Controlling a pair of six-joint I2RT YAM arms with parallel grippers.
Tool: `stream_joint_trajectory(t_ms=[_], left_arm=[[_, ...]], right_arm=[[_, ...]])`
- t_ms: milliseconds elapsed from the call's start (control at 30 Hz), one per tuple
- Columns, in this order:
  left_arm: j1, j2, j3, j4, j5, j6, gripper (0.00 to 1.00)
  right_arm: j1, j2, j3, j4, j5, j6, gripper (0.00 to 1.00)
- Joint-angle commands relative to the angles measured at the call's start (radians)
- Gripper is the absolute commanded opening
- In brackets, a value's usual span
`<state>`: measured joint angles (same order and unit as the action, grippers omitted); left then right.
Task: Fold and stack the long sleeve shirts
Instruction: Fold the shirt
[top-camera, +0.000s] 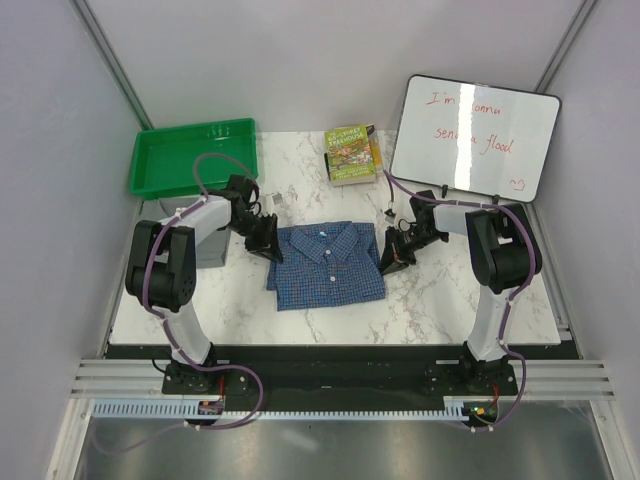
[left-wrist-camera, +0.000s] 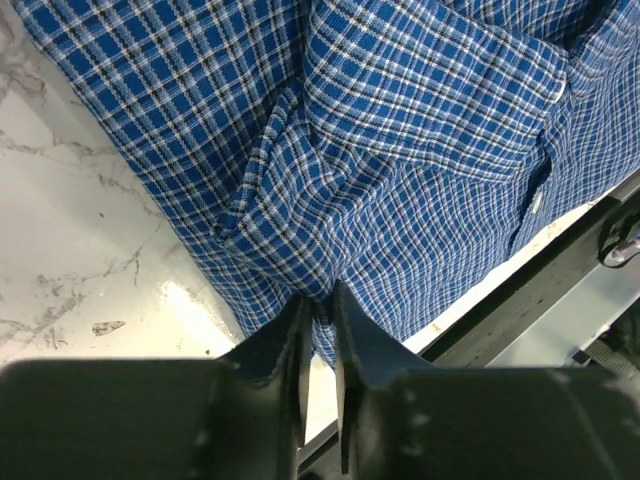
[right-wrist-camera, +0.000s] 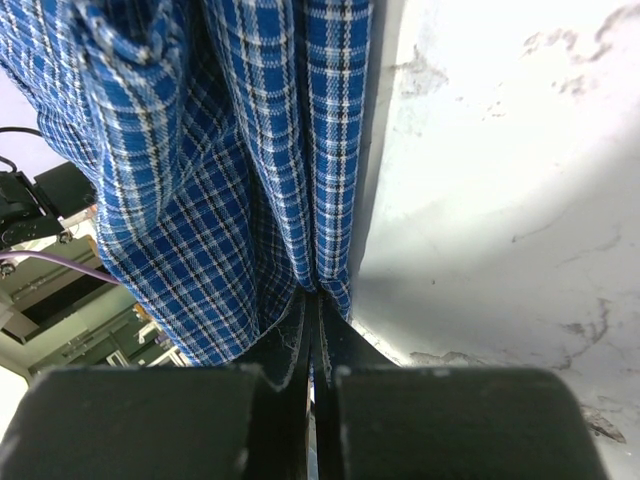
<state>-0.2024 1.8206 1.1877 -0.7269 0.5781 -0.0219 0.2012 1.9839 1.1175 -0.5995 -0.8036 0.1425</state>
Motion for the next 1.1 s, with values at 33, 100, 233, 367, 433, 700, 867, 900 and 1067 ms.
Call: stream_joint_trajectory(t_ms=[33,100,233,367,433,700,867,900,1067], left_arm=[[0.004,-0.021,-0.008,0.012,-0.032,0.000,0.02],[0.004,-0.024,-0.004,0.011,-0.055,0.005,0.02],[0.006,-0.030,0.004,0.009,-0.081,0.008,0.02],[0.004,-0.035,0.006,0.007,-0.103,0.011,0.02],[0.004,-0.034,0.009,0.007,-0.098,0.010,0.02],[0.004,-0.035,0.029,0.009,-0.104,0.013,0.02],[0.003,-0.043,0.055,0.004,-0.086,0.017,0.02],[0.000,-0.044,0.061,0.001,-0.078,0.017,0.02],[-0.025,-0.026,0.104,0.001,-0.081,0.020,0.02]], right_arm=[[0.004,-0.030,0.042,-0.054,0.050,-0.066,0.00],[0.003,-0.036,0.059,-0.098,0.061,-0.105,0.00],[-0.005,-0.045,0.100,-0.170,0.104,-0.171,0.00],[-0.016,-0.042,0.142,-0.223,0.127,-0.214,0.00],[-0.017,-0.039,0.146,-0.252,0.132,-0.231,0.00],[-0.023,-0.040,0.142,-0.298,0.150,-0.290,0.00],[-0.020,-0.017,0.137,-0.289,0.162,-0.294,0.00],[-0.023,-0.004,0.136,-0.289,0.161,-0.300,0.00],[-0.023,0.012,0.140,-0.276,0.156,-0.304,0.00]])
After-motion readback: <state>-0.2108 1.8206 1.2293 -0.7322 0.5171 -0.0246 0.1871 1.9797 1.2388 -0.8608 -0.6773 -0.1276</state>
